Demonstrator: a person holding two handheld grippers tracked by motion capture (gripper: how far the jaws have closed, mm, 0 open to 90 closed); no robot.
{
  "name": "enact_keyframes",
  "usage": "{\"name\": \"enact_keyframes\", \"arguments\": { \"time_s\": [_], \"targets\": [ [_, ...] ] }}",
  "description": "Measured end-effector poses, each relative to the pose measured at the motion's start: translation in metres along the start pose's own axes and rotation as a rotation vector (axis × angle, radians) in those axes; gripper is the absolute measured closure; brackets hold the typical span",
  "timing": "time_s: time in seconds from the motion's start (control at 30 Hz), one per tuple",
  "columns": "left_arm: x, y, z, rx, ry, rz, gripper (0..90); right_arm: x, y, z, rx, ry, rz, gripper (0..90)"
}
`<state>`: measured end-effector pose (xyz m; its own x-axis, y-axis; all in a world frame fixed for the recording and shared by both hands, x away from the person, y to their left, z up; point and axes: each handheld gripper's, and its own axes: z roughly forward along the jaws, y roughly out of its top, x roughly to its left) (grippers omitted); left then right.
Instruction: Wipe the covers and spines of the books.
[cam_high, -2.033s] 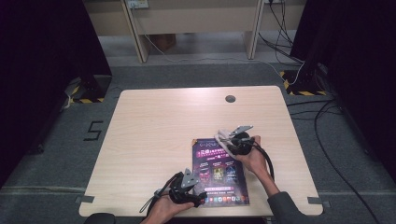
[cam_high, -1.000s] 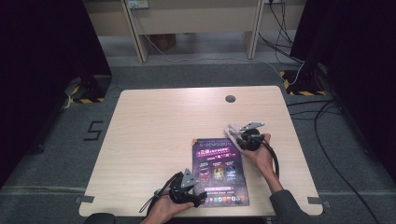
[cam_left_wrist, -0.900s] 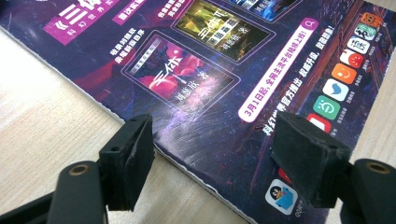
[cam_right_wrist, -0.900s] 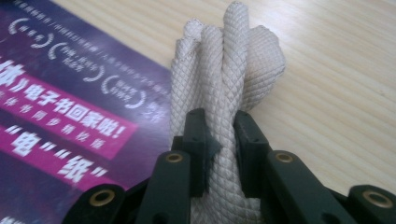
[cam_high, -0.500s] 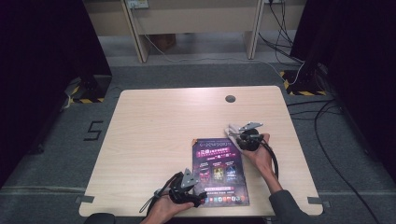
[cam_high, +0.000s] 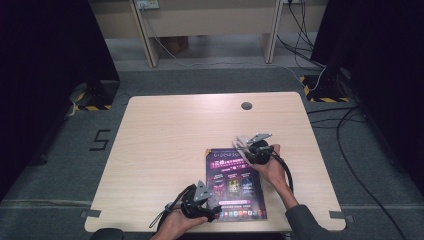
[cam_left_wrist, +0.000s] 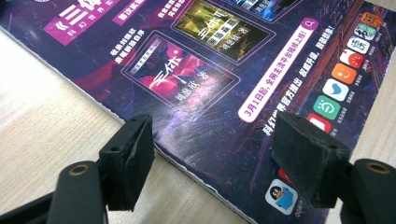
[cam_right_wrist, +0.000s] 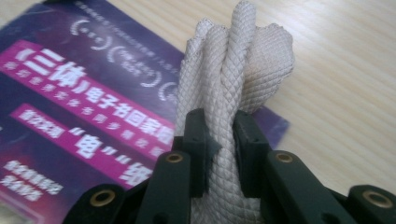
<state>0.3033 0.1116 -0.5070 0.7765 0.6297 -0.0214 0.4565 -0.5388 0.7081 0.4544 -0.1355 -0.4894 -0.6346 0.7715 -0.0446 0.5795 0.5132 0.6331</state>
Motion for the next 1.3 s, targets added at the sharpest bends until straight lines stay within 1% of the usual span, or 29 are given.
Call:
{"name": "enact_keyframes", "arguments": {
  "time_s": [0.03,0.07,0.1,0.13,0.2,0.23,0.3,0.4,0.47,0.53,0.57,0.63,0.7,0.77,0.87,0.93,1.03,1.1,1.17,1.2,1.3],
  "targets": [
    [0.000,0.000,0.000,0.000,0.000,0.000,28.7,0.005,0.001,0.001,0.002,0.029,0.008,77.9],
    [0.000,0.000,0.000,0.000,0.000,0.000,28.7,0.005,0.001,0.001,0.002,0.029,0.008,77.9],
    [0.000,0.000,0.000,0.000,0.002,0.001,28.7,0.010,0.003,0.002,0.000,0.027,-0.014,77.9],
    [0.000,0.000,0.000,0.000,0.002,0.000,28.7,0.015,0.005,0.003,0.002,0.039,-0.025,77.9],
    [0.000,0.000,0.000,0.000,0.001,0.000,28.7,0.023,0.008,0.006,0.003,0.053,-0.034,77.9],
    [0.000,0.000,0.000,-0.001,0.001,0.000,28.7,0.027,0.010,0.007,0.002,0.058,-0.051,77.9],
    [0.000,0.000,0.000,0.005,0.002,0.004,28.7,0.036,0.013,0.010,0.003,0.088,-0.064,77.9],
    [0.000,0.000,0.000,0.000,0.000,-0.001,28.7,0.049,0.019,0.014,-0.004,0.106,-0.099,77.8],
    [0.000,0.000,0.000,0.000,0.001,-0.001,28.7,0.058,0.023,0.018,-0.007,0.123,-0.114,77.7],
    [-0.001,0.000,0.000,-0.005,0.002,-0.006,28.7,0.064,0.025,0.020,-0.008,0.157,-0.109,77.6],
    [-0.001,0.000,0.000,-0.004,0.003,-0.004,28.7,0.067,0.025,0.021,-0.011,0.170,-0.117,77.6],
    [0.000,0.000,0.000,-0.004,0.002,-0.004,28.7,0.072,0.027,0.021,-0.009,0.165,-0.147,77.6],
    [0.000,0.000,0.000,-0.006,0.002,-0.004,28.7,0.073,0.028,0.021,-0.007,0.165,-0.143,77.2],
    [-0.001,0.000,0.000,-0.004,0.003,-0.001,28.7,0.070,0.028,0.022,-0.009,0.163,-0.134,76.9],
    [-0.001,0.000,0.000,-0.004,0.003,-0.001,28.7,0.064,0.030,0.025,-0.023,0.131,-0.116,76.1],
    [-0.001,0.000,0.000,-0.005,0.004,-0.003,28.7,0.062,0.031,0.027,-0.020,0.137,-0.103,76.4],
    [0.000,0.000,0.000,-0.002,0.004,0.001,28.7,0.067,0.032,0.026,-0.018,0.125,-0.135,77.2],
    [-0.001,0.000,0.000,-0.001,0.003,0.002,28.7,0.073,0.033,0.026,-0.016,0.154,-0.141,77.3],
    [-0.001,0.000,0.000,-0.001,0.002,0.003,28.7,0.080,0.034,0.027,-0.014,0.165,-0.162,77.3],
    [-0.001,0.000,0.000,-0.002,0.005,0.002,28.6,0.082,0.035,0.027,-0.014,0.169,-0.174,77.2],
    [-0.001,0.000,0.000,-0.002,0.006,0.004,28.7,0.085,0.038,0.029,-0.013,0.157,-0.182,76.5]
  ]
}}
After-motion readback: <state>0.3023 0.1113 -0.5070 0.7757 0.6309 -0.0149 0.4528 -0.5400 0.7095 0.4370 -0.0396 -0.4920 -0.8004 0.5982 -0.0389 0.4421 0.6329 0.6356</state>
